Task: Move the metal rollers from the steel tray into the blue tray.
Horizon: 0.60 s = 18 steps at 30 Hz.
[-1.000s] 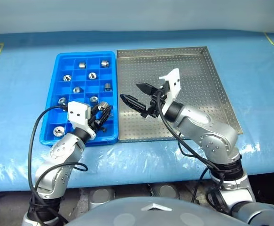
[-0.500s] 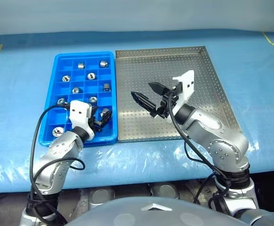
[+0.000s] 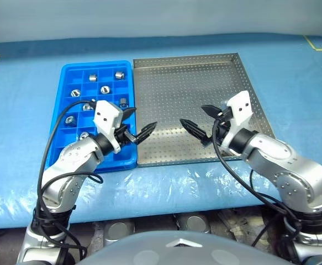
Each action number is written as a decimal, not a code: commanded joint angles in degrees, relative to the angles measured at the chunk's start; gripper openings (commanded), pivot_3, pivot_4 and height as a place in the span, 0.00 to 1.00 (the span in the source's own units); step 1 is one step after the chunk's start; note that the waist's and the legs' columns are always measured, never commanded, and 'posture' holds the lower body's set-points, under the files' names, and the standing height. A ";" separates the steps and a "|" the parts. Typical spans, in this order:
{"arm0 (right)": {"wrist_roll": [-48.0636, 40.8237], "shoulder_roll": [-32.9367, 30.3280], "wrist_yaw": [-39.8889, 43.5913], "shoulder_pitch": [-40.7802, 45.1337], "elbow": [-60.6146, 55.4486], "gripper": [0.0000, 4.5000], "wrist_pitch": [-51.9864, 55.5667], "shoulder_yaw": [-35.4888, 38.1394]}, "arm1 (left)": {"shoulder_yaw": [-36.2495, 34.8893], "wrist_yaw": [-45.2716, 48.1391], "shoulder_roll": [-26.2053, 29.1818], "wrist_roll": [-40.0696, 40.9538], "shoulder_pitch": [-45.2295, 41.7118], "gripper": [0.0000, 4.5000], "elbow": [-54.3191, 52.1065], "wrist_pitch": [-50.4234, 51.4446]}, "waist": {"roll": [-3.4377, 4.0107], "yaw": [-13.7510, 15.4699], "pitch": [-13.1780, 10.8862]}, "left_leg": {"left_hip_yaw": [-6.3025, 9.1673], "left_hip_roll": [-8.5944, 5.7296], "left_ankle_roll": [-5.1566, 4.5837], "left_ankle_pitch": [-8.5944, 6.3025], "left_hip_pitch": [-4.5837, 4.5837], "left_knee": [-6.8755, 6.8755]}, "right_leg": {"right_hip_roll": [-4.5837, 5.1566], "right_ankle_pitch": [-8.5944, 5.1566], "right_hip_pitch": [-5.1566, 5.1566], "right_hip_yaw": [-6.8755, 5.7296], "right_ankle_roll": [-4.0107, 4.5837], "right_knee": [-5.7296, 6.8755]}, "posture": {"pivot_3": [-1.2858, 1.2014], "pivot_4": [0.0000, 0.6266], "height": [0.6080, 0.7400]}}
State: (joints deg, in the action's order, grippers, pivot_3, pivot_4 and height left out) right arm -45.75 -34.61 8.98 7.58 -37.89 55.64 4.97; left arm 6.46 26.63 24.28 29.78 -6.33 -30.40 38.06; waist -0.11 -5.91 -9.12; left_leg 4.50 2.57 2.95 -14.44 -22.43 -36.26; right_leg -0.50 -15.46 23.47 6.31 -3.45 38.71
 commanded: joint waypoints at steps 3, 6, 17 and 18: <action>-9.33 -2.84 -5.73 2.69 -2.60 1.00 15.01 9.32 | 4.80 5.81 -0.36 -0.60 1.19 0.99 -0.62 -3.93 | -0.01 -1.48 0.00 | -0.01 0.00 -0.01 -0.01 -0.02 -0.01 | 0.00 0.01 0.00 0.02 0.01 0.00 | 0.44 0.24 1.00; -12.39 -3.62 -8.42 5.71 -1.22 1.00 22.10 12.24 | 7.61 7.32 -0.20 -3.15 2.51 0.99 0.23 -6.83 | -0.01 -2.42 0.00 | -0.08 0.00 -0.03 -0.02 -0.01 -0.02 | 0.00 0.01 0.00 0.11 0.00 0.01 | 0.43 0.24 1.00; -14.46 0.96 -10.12 7.84 -0.60 1.00 30.39 15.57 | 12.82 13.62 -3.24 -9.13 -4.40 0.99 10.26 -15.25 | 0.01 -2.77 0.01 | -0.05 0.00 -0.13 -0.03 -0.04 -0.23 | -0.06 0.01 -0.02 0.11 -0.16 0.03 | 0.42 0.24 1.00; -14.48 1.63 -10.43 6.59 -1.55 1.00 30.57 16.06 | 13.25 15.76 -3.06 -9.39 -6.86 0.99 12.41 -15.86 | 0.02 -2.64 0.01 | -0.08 -0.01 -0.15 -0.04 -0.06 -0.25 | -0.05 0.02 -0.02 0.14 -0.17 0.02 | 0.41 0.24 1.00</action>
State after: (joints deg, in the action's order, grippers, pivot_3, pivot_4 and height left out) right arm -59.27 -33.51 -1.29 15.14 -36.93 86.33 18.93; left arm 19.30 39.39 20.98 20.98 -10.61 -19.30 24.45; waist -0.09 -8.55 -9.10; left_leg 4.45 2.54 2.77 -14.50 -22.51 -36.58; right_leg -0.53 -15.44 23.43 6.42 -3.63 38.73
